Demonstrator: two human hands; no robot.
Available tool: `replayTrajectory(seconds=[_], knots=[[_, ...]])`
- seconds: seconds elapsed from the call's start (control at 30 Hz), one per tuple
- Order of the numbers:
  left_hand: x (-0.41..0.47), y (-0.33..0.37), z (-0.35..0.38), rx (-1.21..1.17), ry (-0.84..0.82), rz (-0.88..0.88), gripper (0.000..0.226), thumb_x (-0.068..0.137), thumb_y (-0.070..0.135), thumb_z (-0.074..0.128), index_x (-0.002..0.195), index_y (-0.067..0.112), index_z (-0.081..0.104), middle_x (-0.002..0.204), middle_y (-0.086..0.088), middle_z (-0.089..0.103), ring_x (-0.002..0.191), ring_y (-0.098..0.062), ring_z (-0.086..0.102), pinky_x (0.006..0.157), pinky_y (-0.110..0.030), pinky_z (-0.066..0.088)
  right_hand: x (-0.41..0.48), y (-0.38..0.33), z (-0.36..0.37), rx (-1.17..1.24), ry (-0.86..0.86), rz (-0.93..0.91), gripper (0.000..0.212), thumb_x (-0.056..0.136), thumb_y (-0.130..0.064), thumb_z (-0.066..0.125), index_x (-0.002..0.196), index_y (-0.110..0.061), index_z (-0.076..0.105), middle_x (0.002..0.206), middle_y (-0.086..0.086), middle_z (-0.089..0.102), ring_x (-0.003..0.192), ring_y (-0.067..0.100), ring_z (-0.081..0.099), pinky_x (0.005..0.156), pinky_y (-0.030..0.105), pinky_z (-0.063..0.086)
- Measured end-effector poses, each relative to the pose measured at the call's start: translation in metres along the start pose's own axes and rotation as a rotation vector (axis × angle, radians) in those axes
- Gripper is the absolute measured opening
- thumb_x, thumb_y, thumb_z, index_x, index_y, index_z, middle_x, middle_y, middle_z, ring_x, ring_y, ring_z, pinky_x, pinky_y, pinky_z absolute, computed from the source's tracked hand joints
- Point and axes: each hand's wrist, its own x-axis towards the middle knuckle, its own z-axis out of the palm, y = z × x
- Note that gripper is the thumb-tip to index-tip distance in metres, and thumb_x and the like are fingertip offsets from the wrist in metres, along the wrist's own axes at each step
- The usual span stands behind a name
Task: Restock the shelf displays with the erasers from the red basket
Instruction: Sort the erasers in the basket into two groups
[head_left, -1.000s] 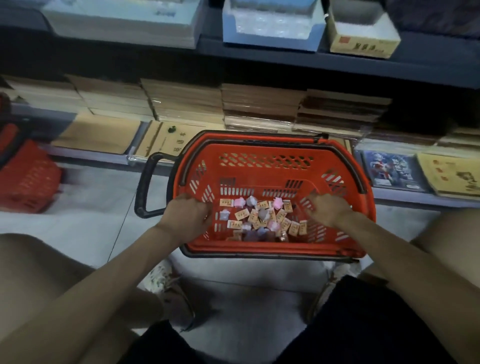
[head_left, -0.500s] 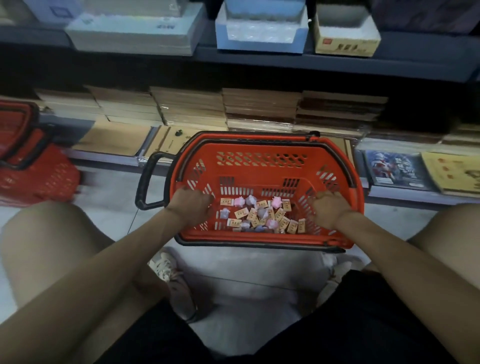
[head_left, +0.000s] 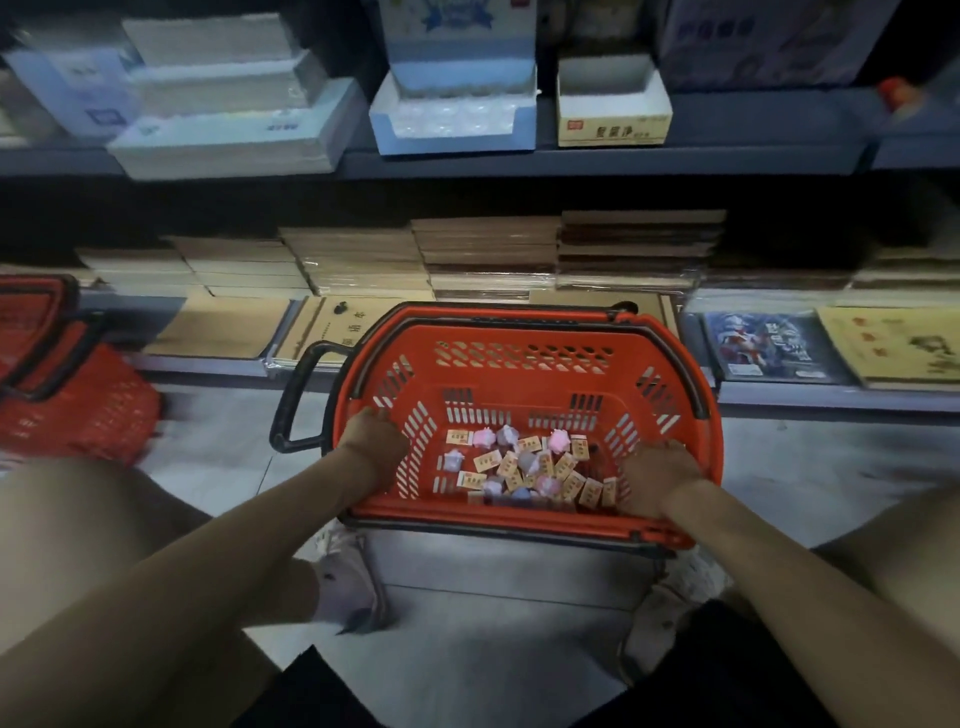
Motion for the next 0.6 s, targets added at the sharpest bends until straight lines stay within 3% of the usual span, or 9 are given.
replayTrajectory(seconds=[0.17, 0.3, 0.4, 0.47, 0.6], knots=[[0.025, 0.005, 0.01, 0.061, -0.035, 0.028, 0.053, 0.101, 0.05, 0.05, 0.145, 0.021, 0.056, 0.146, -0.006, 0.06, 0.139, -0.03, 0.05, 0.116, -0.051, 0.039, -0.011, 0.001, -0.012, -0.016, 0.016, -0.005, 0.042, 0.095, -0.037, 0.056, 0.134, -0.023, 0.059, 0.135, 0.007, 0.064, 0.129, 0.028, 0.057, 0.117, 0.043, 0.034], [0.028, -0.009, 0.005, 0.054, -0.03, 0.161, 0.047, 0.096, 0.052, 0.054, 0.128, 0.02, 0.066, 0.128, -0.005, 0.069, 0.12, -0.028, 0.064, 0.103, -0.047, 0.052, -0.021, -0.001, -0.014, -0.026, 0.044, -0.027, 0.046, 0.096, -0.038, 0.055, 0.14, -0.028, 0.052, 0.138, 0.006, 0.063, 0.132, 0.028, 0.054, 0.119, 0.043, 0.03], [0.034, -0.023, 0.003, -0.025, 0.087, 0.2, 0.038, 0.099, 0.045, 0.05, 0.12, 0.019, 0.069, 0.122, -0.005, 0.072, 0.115, -0.028, 0.068, 0.103, -0.044, 0.052, -0.023, -0.002, -0.017, -0.007, 0.021, -0.037, 0.051, 0.095, -0.042, 0.057, 0.144, -0.03, 0.049, 0.139, 0.005, 0.062, 0.132, 0.028, 0.054, 0.117, 0.042, 0.031], [0.044, -0.028, 0.0, -0.037, 0.164, 0.187, 0.039, 0.099, 0.047, 0.048, 0.119, 0.021, 0.069, 0.122, -0.005, 0.073, 0.118, -0.027, 0.066, 0.109, -0.043, 0.046, -0.019, -0.004, -0.016, 0.008, -0.011, -0.03, 0.044, 0.095, -0.043, 0.056, 0.137, -0.03, 0.055, 0.137, 0.004, 0.063, 0.13, 0.027, 0.056, 0.115, 0.042, 0.034], [0.054, -0.035, -0.006, -0.079, 0.348, 0.115, 0.043, 0.1, 0.05, 0.044, 0.121, 0.023, 0.07, 0.127, -0.005, 0.07, 0.125, -0.026, 0.058, 0.107, -0.043, 0.04, -0.006, -0.016, -0.014, -0.013, -0.103, -0.022, 0.043, 0.093, -0.043, 0.06, 0.133, -0.029, 0.06, 0.137, 0.003, 0.062, 0.131, 0.027, 0.056, 0.113, 0.041, 0.037]])
